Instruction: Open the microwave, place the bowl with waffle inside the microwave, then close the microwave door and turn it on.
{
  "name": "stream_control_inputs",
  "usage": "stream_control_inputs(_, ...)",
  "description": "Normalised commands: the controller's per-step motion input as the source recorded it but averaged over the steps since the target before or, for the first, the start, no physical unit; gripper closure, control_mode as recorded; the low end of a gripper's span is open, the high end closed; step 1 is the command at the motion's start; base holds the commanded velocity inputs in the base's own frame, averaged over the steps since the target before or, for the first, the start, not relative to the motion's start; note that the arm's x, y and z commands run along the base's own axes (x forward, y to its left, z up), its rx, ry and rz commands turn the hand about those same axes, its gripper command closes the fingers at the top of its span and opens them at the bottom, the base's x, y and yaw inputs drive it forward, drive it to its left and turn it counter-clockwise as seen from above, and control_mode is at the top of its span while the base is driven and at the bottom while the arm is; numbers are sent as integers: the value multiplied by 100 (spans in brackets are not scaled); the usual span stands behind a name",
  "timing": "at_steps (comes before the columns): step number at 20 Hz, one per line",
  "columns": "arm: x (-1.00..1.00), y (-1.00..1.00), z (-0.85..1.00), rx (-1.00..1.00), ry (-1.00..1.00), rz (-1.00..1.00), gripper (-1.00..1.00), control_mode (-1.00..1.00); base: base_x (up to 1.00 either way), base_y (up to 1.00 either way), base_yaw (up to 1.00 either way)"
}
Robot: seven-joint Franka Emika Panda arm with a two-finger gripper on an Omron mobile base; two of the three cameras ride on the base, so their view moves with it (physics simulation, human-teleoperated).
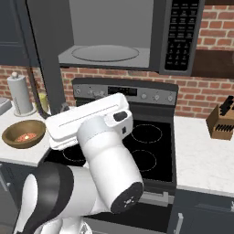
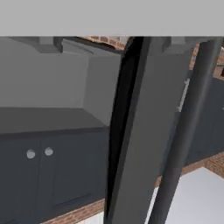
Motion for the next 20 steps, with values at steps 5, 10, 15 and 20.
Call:
stream_control_inputs(5, 6, -82, 0, 13, 1, 25, -100, -100, 0, 0, 0)
stream_control_inputs(10, 85, 25, -30, -4, 9, 1, -100, -100, 0, 0, 0)
stream_control_inputs(15, 100, 61, -21, -3, 21, 0, -100, -100, 0, 0, 0)
stream_control_inputs(20, 82, 19, 0, 0, 14, 5, -100, -100, 0, 0, 0)
